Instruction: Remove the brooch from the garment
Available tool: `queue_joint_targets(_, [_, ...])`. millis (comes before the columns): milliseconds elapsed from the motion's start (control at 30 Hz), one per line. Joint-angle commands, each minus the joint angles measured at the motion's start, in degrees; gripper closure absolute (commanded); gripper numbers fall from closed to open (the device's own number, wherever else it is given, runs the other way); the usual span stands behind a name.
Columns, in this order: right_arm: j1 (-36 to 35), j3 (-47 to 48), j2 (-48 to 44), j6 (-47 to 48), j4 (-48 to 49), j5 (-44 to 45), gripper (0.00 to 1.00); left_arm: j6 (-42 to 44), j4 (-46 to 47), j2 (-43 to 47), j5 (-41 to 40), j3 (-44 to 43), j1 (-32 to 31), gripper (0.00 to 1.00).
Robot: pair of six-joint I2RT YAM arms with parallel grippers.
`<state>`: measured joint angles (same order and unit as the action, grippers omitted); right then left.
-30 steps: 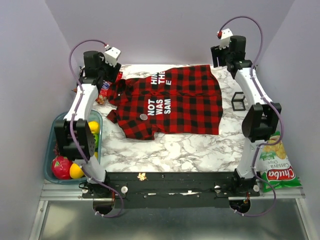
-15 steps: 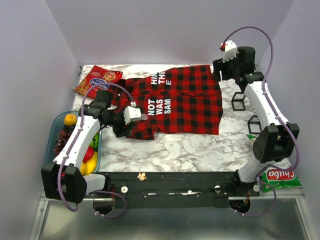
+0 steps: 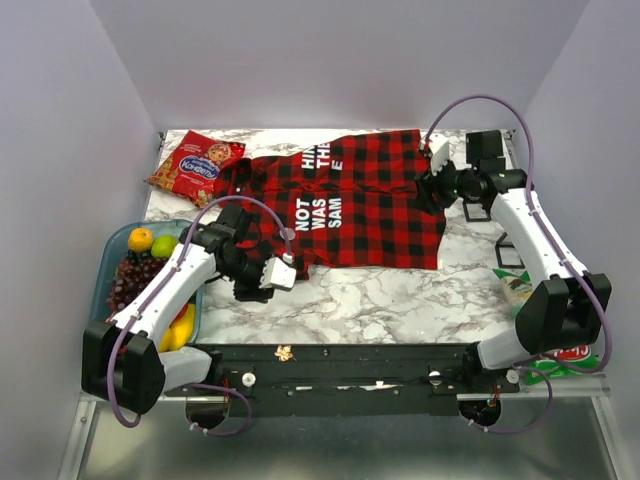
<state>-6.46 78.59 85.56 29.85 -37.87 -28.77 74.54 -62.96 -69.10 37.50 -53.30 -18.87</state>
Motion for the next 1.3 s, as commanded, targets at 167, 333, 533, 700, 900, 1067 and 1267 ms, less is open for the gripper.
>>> queue_joint_targets(167, [-0.7, -0.6, 1.0, 1.5, -2.4, -0.1, 0.34, 11.1, -3.8, -1.4, -0.5, 2.1, -4.4, 0.50])
queue_joint_targets(333, [-0.7, 1.0, 2.9, 0.0, -2.6, 0.7, 0.35, 16.7, -6.6, -3.6, 2.6, 1.4, -9.2, 0.55])
queue_joint_targets(533, [-0.7, 2.3, 3.9, -2.9, -2.7, -0.8, 0.35, 29.0, -11.0, -10.1, 2.8, 1.1, -18.2, 0.59])
queue_joint_targets(700, [-0.7, 3.4, 2.6, -2.6, -5.2, 0.3, 0.38, 35.0, -7.7, -12.0, -1.9, 4.3, -24.9, 0.64])
queue_joint_targets(900, [-0.7, -1.1, -2.2, -3.6, -5.7, 0.3, 0.39, 33.0, -6.7, -15.1, -3.1, 3.7, -31.1, 0.70])
queue_joint_targets(1067, [-0.7, -4.2, -5.1, -4.5, -4.9, 0.2, 0.39, 26.4, -0.9, -16.2, -4.9, 5.9, -34.8, 0.73])
queue_joint_targets(1267, [-0.6, -4.5, -5.5, -4.6, -4.6, 0.9, 0.39, 22.7, 3.0, -16.2, -7.3, 7.7, -37.5, 0.73])
